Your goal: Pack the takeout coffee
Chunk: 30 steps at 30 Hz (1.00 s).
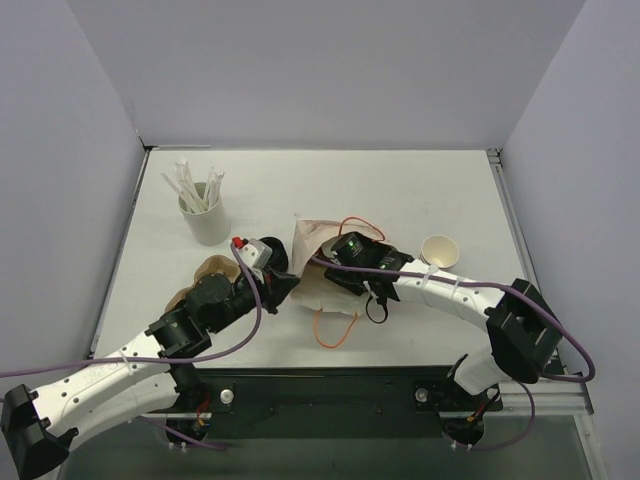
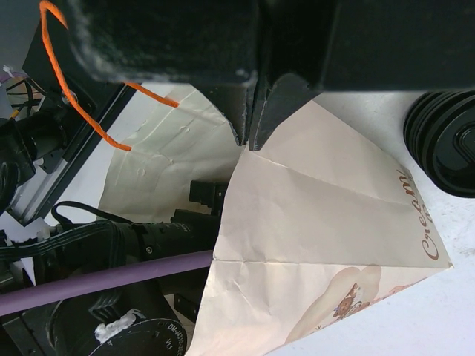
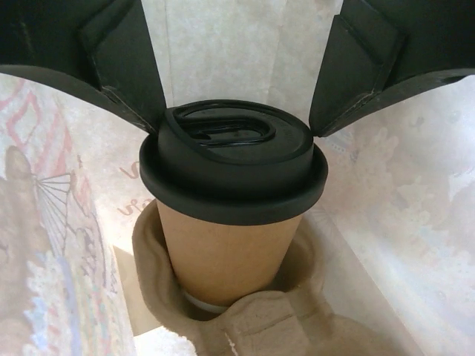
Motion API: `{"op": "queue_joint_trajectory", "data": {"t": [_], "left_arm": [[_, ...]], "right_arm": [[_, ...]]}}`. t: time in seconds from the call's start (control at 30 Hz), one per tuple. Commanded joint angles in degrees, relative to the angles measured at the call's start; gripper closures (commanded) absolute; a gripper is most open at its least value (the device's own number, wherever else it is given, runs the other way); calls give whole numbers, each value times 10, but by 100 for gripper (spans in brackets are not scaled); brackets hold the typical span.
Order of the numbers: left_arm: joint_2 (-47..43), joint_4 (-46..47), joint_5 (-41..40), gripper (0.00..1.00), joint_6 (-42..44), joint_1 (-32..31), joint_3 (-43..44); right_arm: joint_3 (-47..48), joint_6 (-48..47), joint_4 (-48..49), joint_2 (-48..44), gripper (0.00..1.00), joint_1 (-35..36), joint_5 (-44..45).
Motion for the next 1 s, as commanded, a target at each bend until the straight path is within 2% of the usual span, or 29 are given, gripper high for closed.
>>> {"op": "queue_joint_trajectory", "data": {"t": [0.0, 0.2, 0.3, 0.53, 0.63, 0.97], "left_arm": [[3, 9, 9, 100, -5, -3, 29], [9, 3, 7, 100, -2, -2, 32], [10, 2, 5, 100, -1, -2, 33], [14, 4, 5, 100, -1, -2, 36], [15, 2, 3, 100, 0, -2, 36], [21, -14, -11, 100, -7, -3, 45]], "right_arm": [[-9, 24, -13, -1, 21, -12, -19], [-12, 23, -8, -12, 19, -13, -24], [-10, 21, -9, -18, 13, -13, -19], [-2, 16, -12, -31, 9, -13, -7], [-1, 15, -13, -36, 0, -13, -10], [6, 13, -26, -53, 0, -13, -9]]}}
